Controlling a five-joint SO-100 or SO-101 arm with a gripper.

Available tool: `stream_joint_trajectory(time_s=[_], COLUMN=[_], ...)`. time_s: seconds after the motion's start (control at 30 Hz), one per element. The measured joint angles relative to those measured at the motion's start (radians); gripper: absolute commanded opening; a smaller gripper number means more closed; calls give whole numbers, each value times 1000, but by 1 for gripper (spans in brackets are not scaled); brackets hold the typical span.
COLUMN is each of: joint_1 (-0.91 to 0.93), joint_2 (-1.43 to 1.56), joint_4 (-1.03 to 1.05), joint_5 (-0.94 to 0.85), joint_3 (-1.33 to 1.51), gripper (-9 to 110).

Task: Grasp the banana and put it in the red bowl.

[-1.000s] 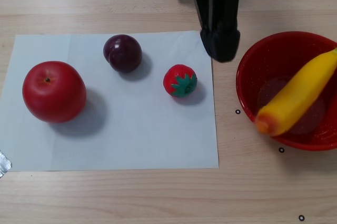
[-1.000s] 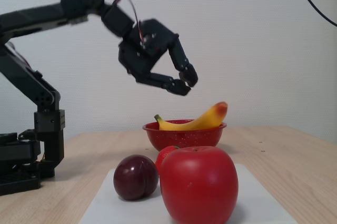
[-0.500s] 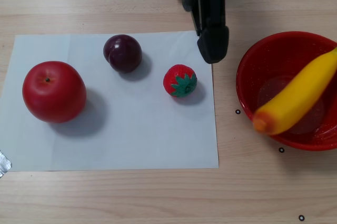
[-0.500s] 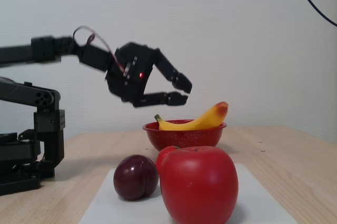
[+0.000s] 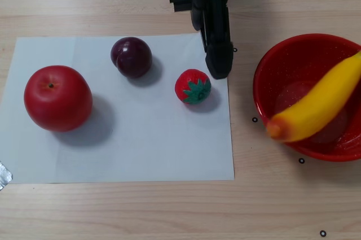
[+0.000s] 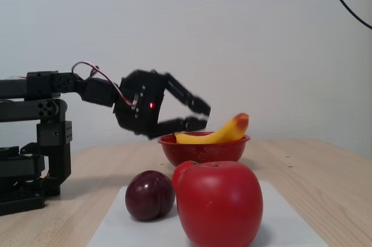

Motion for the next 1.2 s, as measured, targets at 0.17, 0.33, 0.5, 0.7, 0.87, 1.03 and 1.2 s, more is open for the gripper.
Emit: stream_joint_trajectory(time_s=[0.17, 0.33, 0.5, 0.7, 0.87, 1.03, 1.2], joint_1=[-3, -3, -3, -3, 8, 9, 9], joint_2=[8, 8, 8, 35, 37, 37, 37], joint_4=[110, 339, 523, 710, 847, 870, 871], joint_5=[-6, -6, -49, -48, -5, 3, 3], joint_3=[0, 0, 0, 0, 0, 0, 0], gripper=[0, 0, 0, 0, 0, 0, 0])
